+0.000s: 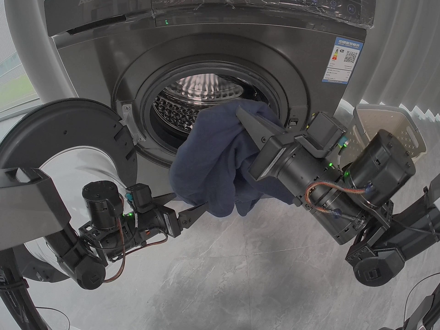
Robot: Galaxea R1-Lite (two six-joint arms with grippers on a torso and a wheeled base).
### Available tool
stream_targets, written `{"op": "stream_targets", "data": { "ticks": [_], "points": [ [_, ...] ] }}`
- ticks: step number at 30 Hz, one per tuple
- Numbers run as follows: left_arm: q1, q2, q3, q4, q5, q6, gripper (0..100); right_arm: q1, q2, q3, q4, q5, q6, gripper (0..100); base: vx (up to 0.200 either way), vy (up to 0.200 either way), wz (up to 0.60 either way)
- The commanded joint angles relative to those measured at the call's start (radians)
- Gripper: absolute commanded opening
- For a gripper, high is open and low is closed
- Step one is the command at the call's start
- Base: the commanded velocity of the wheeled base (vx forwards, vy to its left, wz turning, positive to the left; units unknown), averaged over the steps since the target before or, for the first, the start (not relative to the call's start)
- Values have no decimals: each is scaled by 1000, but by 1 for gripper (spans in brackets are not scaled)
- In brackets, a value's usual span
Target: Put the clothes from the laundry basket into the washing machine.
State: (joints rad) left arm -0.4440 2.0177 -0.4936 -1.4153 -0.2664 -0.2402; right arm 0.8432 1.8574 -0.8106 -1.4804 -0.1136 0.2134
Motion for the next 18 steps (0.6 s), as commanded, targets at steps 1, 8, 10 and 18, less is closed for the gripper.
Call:
{"op": "stream_targets", "data": {
  "ticks": [1, 8, 10, 18],
  "points": [
    [2, 41, -37, -4, 7, -4, 100, 2, -1, 2, -1, -1, 0, 0, 0, 0, 0],
    [-10, 50, -74, -7, 26, -4, 100, 2, 2, 5, -4, -6, 0, 0, 0, 0, 0],
    [-22, 47, -79, -20, 27, -5, 100, 4, 2, 5, -6, -8, 0, 0, 0, 0, 0],
    [-50, 44, -77, -68, 42, -28, 100, 4, 5, 16, -9, -9, 0, 0, 0, 0, 0]
  ]
}}
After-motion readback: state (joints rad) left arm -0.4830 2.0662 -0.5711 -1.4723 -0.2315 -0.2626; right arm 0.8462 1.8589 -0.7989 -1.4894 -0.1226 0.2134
